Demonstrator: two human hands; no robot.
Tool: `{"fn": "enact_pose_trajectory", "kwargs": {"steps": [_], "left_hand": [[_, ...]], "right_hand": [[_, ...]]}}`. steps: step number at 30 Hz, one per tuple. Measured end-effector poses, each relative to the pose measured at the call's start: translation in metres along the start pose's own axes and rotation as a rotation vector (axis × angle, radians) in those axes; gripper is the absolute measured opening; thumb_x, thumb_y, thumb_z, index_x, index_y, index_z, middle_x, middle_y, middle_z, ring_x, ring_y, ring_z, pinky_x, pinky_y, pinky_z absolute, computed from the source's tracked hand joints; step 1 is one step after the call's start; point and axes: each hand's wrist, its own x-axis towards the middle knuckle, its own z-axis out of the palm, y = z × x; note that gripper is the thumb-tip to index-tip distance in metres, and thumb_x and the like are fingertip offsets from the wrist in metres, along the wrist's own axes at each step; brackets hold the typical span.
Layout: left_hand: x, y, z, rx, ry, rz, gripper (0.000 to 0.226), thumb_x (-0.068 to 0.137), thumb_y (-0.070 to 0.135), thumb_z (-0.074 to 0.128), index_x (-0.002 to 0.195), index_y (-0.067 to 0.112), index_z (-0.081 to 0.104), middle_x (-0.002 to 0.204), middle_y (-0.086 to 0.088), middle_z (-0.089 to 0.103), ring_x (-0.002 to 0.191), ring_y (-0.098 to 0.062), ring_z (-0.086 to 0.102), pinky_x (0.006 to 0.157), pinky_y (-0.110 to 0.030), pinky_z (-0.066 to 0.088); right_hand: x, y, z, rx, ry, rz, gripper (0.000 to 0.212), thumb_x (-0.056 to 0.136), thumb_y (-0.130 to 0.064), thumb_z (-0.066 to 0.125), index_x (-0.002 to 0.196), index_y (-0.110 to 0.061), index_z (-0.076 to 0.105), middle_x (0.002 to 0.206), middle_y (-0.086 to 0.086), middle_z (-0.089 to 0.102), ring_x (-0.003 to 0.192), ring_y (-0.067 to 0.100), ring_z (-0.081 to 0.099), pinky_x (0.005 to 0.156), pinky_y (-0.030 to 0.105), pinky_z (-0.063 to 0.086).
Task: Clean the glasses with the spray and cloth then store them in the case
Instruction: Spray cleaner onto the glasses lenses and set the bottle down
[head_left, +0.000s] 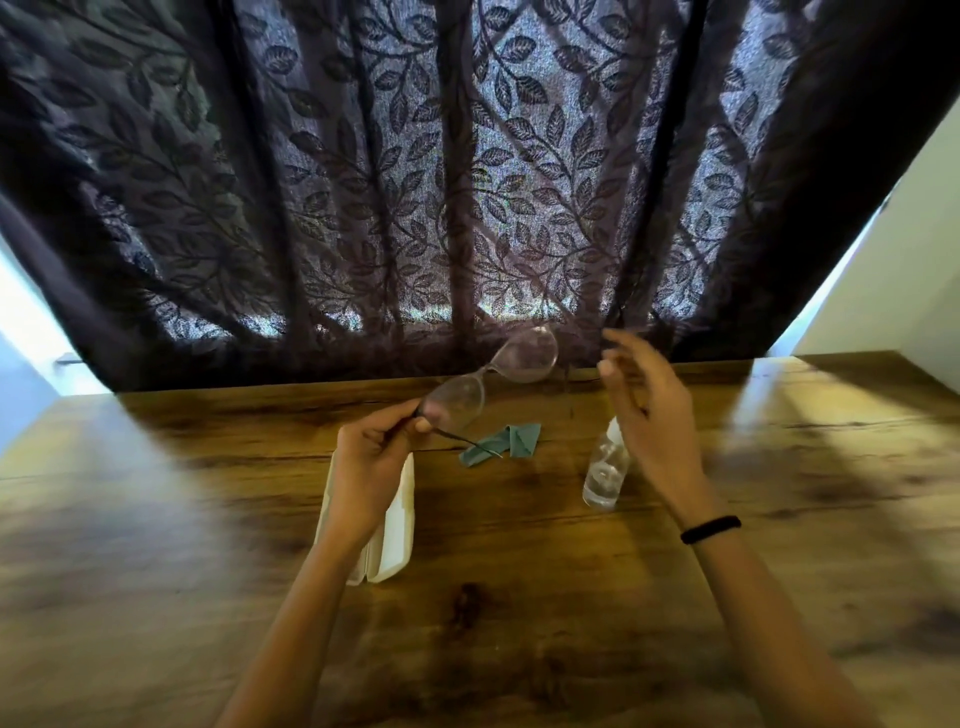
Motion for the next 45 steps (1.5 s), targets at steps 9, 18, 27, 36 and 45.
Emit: {"fn": "enact_pose_trajectory", "kwargs": {"steps": [9,18,27,36,45], "left_hand": [[-0.006,-0.009,-0.015,-0.037,-0.026,-0.043,0.031,0.081,0.003,0.059,0.097,0.027,0.068,0.089,0.015,0.073,0.089,-0.006,0.067,0.076,-0.017,0.053],[0.01,0.024,-0.011,0.671,0.028,0.326,0.021,0.087,0.015,0.058,0.106,0.011,0.065,0.092,0.006,0.06,0.072,-0.003,0.057,0.066,-0.006,0.044],[0.013,0.043,0.005,1.03,-0.128,0.352,0.021,0.086,0.013,0.06,0.106,0.014,0.065,0.095,-0.004,0.056,0.085,-0.023,0.058,0.057,-0.039,0.053],[0.02,0.017,-0.005,0.736,0.15,0.229,0.016,0.071,0.007,0.073,0.087,0.008,0.073,0.077,-0.006,0.069,0.063,-0.011,0.058,0.06,-0.006,0.038],[0.017,-0.021,0.007,0.381,0.356,0.001,0.012,0.071,0.0,0.071,0.083,0.003,0.072,0.083,-0.011,0.071,0.072,-0.011,0.062,0.065,-0.003,0.046]], "right_hand": [[0.019,-0.01,0.02,-0.21,-0.089,-0.108,0.014,0.091,-0.007,0.053,0.095,-0.008,0.066,0.087,0.007,0.072,0.075,0.016,0.064,0.107,0.051,0.032],[0.016,-0.032,0.026,-0.572,-0.075,-0.383,0.023,0.079,0.007,0.058,0.087,-0.011,0.07,0.081,0.007,0.071,0.081,0.024,0.064,0.111,0.047,0.024],[0.007,-0.036,0.027,-0.634,-0.033,-0.494,0.025,0.078,0.006,0.061,0.087,-0.015,0.07,0.075,0.001,0.067,0.078,0.022,0.062,0.111,0.047,0.024],[-0.007,-0.007,0.025,-0.369,0.096,-0.363,0.041,0.093,-0.034,0.043,0.13,-0.016,0.045,0.125,0.011,0.054,0.117,0.022,0.046,0.113,0.042,0.021],[-0.049,0.053,0.036,-0.168,0.043,-0.046,0.072,0.09,-0.037,0.05,0.144,-0.036,0.003,0.149,0.006,0.017,0.111,0.011,0.046,0.084,0.03,0.05]]}}
